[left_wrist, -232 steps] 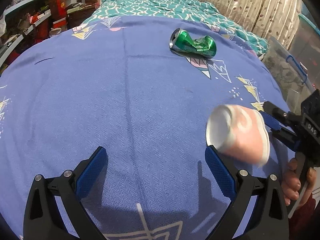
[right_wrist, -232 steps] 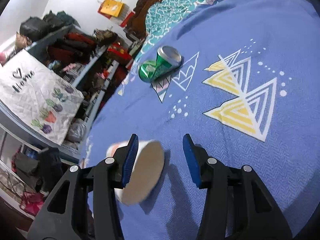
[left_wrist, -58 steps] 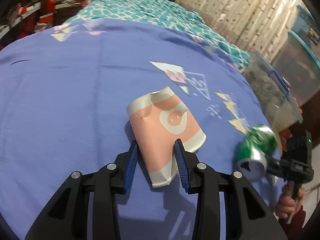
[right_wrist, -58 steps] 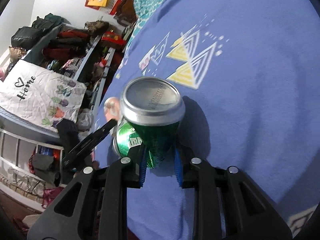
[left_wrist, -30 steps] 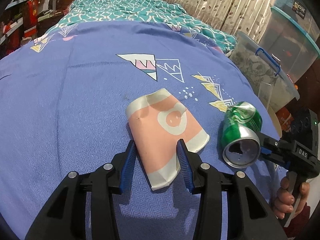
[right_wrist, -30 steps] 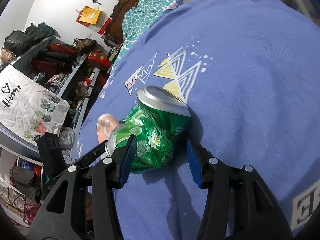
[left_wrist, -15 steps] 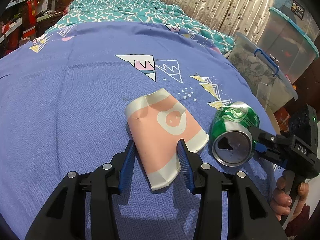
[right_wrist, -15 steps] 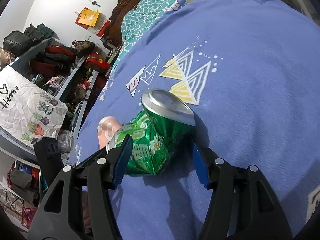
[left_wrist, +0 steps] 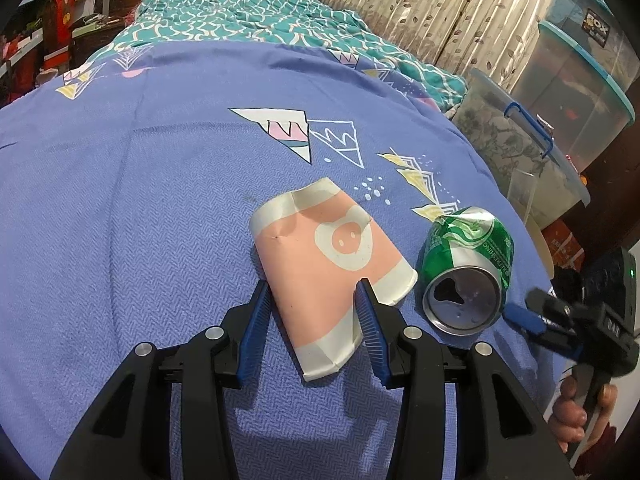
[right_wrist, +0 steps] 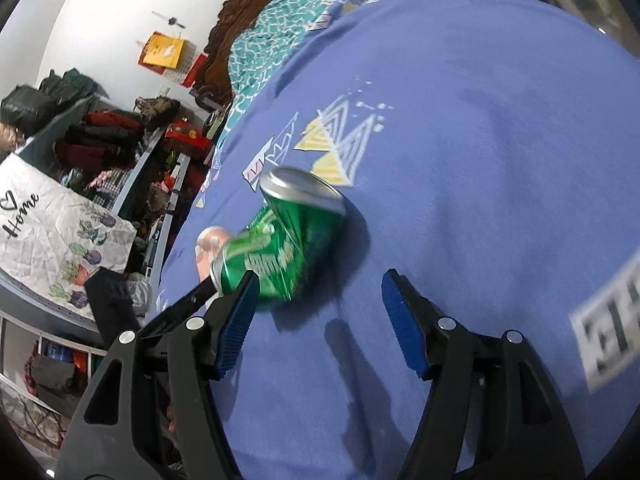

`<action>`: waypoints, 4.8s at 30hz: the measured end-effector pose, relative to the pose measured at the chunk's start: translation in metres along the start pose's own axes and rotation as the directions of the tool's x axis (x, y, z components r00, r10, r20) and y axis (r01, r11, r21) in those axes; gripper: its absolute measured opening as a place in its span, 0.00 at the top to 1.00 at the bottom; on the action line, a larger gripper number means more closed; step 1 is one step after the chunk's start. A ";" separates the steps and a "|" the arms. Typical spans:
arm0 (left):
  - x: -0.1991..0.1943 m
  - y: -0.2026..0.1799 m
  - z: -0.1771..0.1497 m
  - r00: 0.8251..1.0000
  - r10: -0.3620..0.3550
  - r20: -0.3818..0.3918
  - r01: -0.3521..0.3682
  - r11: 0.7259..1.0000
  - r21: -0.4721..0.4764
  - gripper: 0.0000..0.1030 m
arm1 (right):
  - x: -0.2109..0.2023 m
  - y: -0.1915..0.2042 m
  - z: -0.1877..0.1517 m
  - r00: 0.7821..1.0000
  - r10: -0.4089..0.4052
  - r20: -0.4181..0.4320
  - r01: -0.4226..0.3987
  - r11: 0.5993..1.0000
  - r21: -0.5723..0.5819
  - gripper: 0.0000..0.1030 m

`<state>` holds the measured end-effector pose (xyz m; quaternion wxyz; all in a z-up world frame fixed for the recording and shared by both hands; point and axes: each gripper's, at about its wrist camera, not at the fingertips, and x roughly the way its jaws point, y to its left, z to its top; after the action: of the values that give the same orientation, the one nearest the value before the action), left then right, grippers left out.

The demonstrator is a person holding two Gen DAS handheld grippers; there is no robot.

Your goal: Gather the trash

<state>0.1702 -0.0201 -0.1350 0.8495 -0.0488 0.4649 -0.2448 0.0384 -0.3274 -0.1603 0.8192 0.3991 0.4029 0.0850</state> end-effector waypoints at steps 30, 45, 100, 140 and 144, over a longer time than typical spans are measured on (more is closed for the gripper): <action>-0.001 0.007 -0.001 0.999 -0.048 0.003 0.048 0.998 -0.035 0.57 | 0.063 0.046 0.026 0.998 -0.035 0.049 0.036 0.999 -0.020 0.36; -0.001 0.010 -0.001 0.998 -0.057 0.001 0.057 0.997 -0.049 0.61 | 0.061 0.028 0.025 0.999 0.051 0.006 -0.051 0.997 0.062 0.75; 0.196 -0.422 0.086 0.937 -0.180 -0.300 0.302 0.849 0.433 0.34 | -0.207 -0.213 0.104 0.777 -0.388 0.496 0.243 0.911 0.332 0.37; 0.014 -0.190 0.009 0.990 0.119 0.070 -0.138 0.897 0.420 0.08 | -0.132 -0.008 -0.036 0.749 -0.430 0.504 0.379 0.902 0.206 0.08; 0.007 -0.185 0.005 0.989 0.126 0.081 -0.148 0.898 0.415 0.08 | -0.133 -0.001 -0.041 0.734 -0.448 0.509 0.395 0.893 0.217 0.06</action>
<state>0.1089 -0.1860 -0.0798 0.8669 0.1615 0.3814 -0.2774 -0.0796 -0.3653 -0.0976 0.8774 0.3426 0.2355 -0.2394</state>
